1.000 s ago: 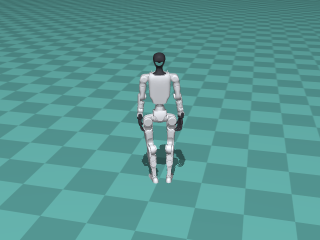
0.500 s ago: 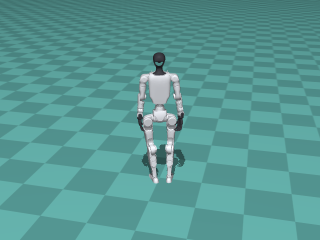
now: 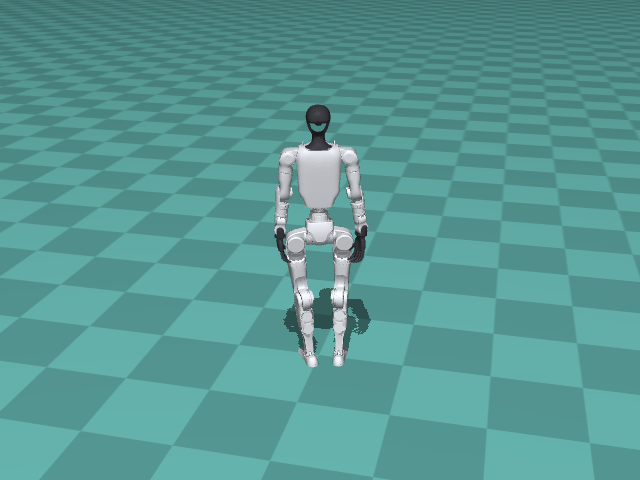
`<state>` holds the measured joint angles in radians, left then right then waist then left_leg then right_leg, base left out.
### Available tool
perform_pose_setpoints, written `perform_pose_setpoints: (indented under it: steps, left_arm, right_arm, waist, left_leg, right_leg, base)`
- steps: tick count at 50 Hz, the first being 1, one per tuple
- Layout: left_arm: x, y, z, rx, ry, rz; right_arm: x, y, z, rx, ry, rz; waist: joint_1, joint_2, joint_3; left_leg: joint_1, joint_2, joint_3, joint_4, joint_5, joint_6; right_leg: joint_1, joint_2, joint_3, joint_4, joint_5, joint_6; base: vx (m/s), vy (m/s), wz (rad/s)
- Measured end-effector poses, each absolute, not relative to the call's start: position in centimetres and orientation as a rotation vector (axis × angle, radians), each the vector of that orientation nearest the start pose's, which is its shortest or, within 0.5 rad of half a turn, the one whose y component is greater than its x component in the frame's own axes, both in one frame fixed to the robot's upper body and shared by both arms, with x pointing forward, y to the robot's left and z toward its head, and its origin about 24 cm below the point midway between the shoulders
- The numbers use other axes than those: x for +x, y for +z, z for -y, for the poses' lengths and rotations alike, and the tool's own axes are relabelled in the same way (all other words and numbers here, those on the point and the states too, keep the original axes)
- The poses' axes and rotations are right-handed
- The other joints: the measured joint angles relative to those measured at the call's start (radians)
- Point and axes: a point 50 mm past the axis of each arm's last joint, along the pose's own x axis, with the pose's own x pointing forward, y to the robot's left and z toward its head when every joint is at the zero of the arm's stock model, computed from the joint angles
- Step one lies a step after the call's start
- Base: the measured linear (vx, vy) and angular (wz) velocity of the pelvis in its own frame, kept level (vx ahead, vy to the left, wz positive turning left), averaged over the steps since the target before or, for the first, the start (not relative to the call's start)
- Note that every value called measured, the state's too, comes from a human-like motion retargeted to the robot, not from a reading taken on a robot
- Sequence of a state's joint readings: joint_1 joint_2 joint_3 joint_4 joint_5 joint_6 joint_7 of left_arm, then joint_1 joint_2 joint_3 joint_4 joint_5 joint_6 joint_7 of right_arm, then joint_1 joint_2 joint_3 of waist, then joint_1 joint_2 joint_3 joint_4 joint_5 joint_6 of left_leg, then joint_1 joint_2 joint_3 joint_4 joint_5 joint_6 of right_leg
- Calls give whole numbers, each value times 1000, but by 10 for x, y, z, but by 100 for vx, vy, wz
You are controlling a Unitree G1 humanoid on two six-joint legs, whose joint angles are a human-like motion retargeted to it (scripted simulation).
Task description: In place motions
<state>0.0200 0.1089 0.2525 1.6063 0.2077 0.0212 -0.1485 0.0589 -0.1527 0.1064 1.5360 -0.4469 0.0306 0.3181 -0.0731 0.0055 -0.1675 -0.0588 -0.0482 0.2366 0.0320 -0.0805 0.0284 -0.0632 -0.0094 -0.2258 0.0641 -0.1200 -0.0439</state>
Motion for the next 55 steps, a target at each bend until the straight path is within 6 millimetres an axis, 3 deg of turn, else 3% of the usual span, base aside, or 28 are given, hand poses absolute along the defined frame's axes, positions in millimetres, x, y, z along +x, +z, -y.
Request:
perform_pose_setpoints:
  steps: [55]
  left_arm:
    - [-9, -179, -184, -93, 8, -1638]
  right_arm:
    - [-16, -177, 197, -296, 559, -1700]
  waist:
    - [-15, 10, -1]
  left_leg:
    - [7, -2, 2, -4, -6, 4]
  right_leg:
    - [1, 0, 2, 1, -3, 3]
  base:
    - [0, 0, 0]
